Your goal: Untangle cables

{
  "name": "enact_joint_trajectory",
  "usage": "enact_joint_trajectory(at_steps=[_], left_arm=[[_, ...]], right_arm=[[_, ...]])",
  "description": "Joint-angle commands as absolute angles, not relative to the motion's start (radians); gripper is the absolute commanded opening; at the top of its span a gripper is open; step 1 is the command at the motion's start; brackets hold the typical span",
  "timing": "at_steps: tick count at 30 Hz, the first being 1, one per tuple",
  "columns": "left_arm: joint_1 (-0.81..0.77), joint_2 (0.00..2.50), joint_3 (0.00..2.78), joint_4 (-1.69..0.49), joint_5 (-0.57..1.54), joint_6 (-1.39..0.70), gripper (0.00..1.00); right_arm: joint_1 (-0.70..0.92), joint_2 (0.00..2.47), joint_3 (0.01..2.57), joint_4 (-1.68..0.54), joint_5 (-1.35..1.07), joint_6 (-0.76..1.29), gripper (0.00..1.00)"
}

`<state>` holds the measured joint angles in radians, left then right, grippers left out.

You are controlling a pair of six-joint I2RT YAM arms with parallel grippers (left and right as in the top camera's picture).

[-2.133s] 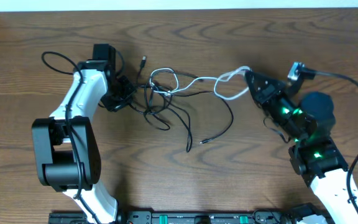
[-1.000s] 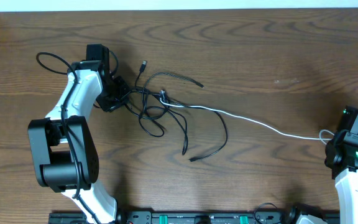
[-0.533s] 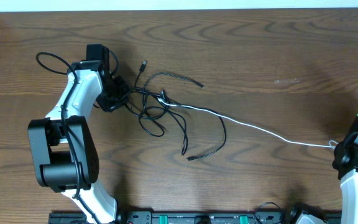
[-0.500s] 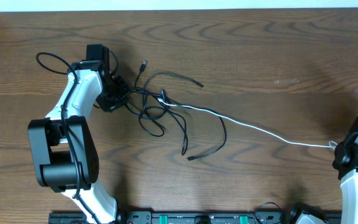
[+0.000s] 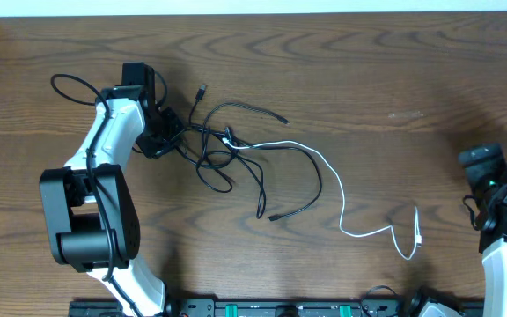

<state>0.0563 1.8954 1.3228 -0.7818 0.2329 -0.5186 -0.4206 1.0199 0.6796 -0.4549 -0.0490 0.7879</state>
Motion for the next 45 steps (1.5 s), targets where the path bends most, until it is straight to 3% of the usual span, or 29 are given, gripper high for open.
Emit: enact_joint_trajectory(at_steps=[1, 7, 13, 22, 25, 34, 45], left_arm=[[0.047, 1.876, 1.339, -0.783, 0.227, -0.505, 0.08], [-0.002, 1.876, 1.339, -0.765, 0.236, -0.438, 0.08], [-0.068, 1.876, 1.339, -0.707, 0.405, -0.238, 0.07], [-0.087, 1.876, 1.339, -0.602, 0.591, -0.214, 0.08], [-0.089, 1.876, 1.339, -0.596, 0.625, -0.213, 0.08], [-0.136, 1.876, 1.339, -0.596, 0.616, -0.2, 0.07], [-0.155, 1.876, 1.339, -0.612, 0.565, -0.199, 0.08]], right_arm=[[-0.366, 1.051, 0.692, -0.445, -0.288, 0.747, 0.98], [-0.21, 1.139, 0.692, -0.313, -0.388, 0.703, 0.99], [-0.026, 1.238, 0.692, -0.168, -0.388, 0.535, 0.99], [0.156, 1.323, 0.692, -0.082, -0.419, 0.294, 0.98], [0.188, 1.369, 0.692, -0.043, -0.418, 0.357, 0.94], [0.278, 1.551, 0.692, 0.091, -0.419, 0.809, 0.92], [0.36, 1.579, 0.692, 0.104, -0.28, 0.859, 0.82]])
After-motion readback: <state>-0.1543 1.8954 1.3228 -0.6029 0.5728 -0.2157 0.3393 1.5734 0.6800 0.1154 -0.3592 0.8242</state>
